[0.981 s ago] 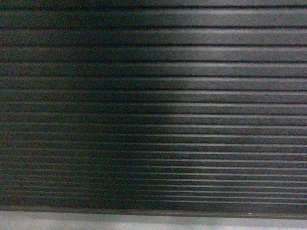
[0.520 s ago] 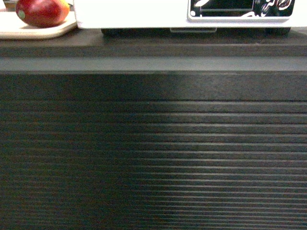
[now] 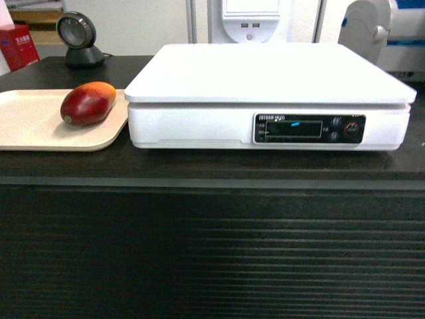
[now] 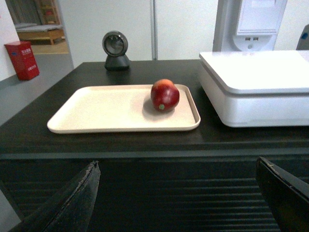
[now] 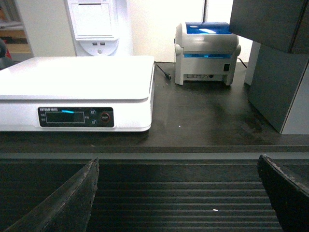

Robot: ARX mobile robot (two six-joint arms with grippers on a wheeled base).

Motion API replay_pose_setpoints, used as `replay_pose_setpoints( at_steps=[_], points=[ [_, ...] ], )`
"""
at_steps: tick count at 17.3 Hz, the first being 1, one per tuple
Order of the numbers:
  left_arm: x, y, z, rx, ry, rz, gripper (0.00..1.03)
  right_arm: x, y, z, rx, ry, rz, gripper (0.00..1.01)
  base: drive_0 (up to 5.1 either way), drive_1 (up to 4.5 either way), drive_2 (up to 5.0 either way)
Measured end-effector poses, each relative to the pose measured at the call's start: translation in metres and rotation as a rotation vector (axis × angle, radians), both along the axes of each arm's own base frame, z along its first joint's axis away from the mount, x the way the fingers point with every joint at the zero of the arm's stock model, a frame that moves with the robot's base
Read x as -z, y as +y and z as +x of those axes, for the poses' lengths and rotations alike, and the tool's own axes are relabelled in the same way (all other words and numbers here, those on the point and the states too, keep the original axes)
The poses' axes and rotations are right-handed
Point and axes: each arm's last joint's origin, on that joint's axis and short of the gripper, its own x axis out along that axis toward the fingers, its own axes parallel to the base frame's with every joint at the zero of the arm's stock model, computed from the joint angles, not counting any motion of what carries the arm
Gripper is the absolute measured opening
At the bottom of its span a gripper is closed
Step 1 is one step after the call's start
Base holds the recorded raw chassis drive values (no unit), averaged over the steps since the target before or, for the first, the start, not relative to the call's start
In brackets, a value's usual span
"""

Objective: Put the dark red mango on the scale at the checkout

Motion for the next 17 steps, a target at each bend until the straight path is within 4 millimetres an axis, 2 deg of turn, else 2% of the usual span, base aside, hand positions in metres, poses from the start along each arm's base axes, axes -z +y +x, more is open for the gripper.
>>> replay_pose_setpoints(
  at_steps=[17],
  points=[
    [-0.0001,0.0,0.0,0.0,0.0,0.0,0.98,-0.0001,0.0,0.0,0.0,-0.002,-0.001,0.98,0.0,0.0,0.0]
  ],
)
